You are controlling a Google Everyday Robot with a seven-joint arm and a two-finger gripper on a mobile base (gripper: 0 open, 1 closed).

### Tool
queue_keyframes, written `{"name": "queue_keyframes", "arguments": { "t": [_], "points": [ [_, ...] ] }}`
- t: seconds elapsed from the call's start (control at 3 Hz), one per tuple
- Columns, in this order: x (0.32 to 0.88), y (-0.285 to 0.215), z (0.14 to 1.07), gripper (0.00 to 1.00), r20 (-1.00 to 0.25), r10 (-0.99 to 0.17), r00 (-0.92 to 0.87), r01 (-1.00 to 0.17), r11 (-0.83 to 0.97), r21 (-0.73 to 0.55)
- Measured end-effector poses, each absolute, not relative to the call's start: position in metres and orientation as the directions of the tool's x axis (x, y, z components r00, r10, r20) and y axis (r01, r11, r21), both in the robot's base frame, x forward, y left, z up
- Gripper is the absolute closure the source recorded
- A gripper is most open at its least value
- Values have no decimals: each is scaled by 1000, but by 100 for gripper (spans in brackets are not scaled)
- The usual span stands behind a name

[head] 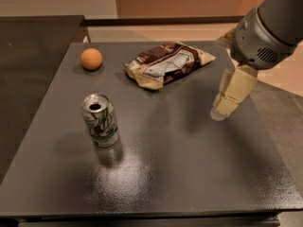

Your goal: Move 7up can near orange

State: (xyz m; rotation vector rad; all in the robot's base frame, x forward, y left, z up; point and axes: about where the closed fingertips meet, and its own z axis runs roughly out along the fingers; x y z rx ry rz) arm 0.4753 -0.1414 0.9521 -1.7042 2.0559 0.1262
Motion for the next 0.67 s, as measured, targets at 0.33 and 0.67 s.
{"name": "queue_keyframes", "arguments": {
  "t": [0.33,0.67],
  "points": [
    [489,-95,944,0,-464,-884,-54,-960,174,-220],
    [497,-50,931,0,-521,-854,22,-974,99,-203]
  ]
}}
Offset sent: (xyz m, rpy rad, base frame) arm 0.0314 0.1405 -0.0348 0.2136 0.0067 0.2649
